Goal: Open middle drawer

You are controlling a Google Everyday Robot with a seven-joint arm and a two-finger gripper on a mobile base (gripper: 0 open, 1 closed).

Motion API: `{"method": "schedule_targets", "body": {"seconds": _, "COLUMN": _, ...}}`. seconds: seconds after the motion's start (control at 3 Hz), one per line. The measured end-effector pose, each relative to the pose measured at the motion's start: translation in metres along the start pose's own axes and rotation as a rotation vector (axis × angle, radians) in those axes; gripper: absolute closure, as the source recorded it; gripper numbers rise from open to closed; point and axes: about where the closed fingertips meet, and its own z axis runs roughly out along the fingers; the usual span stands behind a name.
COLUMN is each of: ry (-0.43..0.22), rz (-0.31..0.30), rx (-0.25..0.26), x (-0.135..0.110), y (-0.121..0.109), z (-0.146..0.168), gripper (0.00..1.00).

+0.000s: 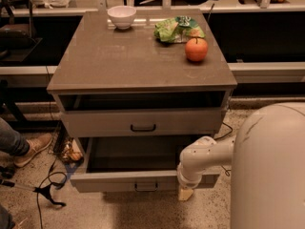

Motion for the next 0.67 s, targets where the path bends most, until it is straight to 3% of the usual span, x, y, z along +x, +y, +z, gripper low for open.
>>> {"method": "schedule_targets", "body": {"seconds": 0.67, "ry": 0.007, "rz": 0.009, "rx": 0.010, "x": 0.0052, "y": 0.0119, "z": -0.0106, "gripper": 0.87}}
